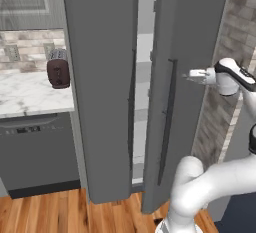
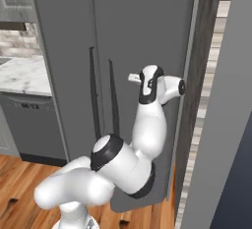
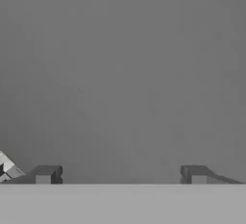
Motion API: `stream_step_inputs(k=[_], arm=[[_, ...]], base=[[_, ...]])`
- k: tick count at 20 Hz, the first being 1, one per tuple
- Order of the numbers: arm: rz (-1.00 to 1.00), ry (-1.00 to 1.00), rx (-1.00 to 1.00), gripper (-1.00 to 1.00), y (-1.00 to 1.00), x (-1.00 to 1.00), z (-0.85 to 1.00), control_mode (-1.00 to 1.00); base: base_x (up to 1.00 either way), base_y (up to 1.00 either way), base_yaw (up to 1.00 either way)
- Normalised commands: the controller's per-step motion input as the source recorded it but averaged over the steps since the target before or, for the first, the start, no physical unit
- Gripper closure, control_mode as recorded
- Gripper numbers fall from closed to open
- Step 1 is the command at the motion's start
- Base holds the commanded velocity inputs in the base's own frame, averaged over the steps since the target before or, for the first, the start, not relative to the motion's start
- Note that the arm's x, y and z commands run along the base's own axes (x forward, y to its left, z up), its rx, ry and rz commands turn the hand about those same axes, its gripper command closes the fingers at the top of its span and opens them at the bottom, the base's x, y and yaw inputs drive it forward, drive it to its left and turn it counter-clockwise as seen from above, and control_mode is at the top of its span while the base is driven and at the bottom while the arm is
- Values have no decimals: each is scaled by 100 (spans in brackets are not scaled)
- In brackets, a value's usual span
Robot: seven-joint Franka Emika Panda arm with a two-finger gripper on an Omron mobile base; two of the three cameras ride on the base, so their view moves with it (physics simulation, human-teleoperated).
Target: Pick up the frozen fish from the freezer, place it on any shelf in the fridge, and close the fridge and freezer doors when done.
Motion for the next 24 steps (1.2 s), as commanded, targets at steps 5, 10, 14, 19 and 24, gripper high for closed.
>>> stream_step_inputs(k=[5, 10, 14, 19, 24], arm=[[-16, -5, -1, -100, 42, 77, 25, -100], [-29, -3, -2, -100, 22, 67, 9, -100], [-38, -3, -3, -100, 15, 72, 0, -100], [-20, 0, -1, -100, 2, 42, -2, -100], [0, 0, 0, -100, 0, 0, 0, -100]], base=[[0, 0, 0], [0, 0, 0], [0, 0, 0], [0, 0, 0], [0, 0, 0]])
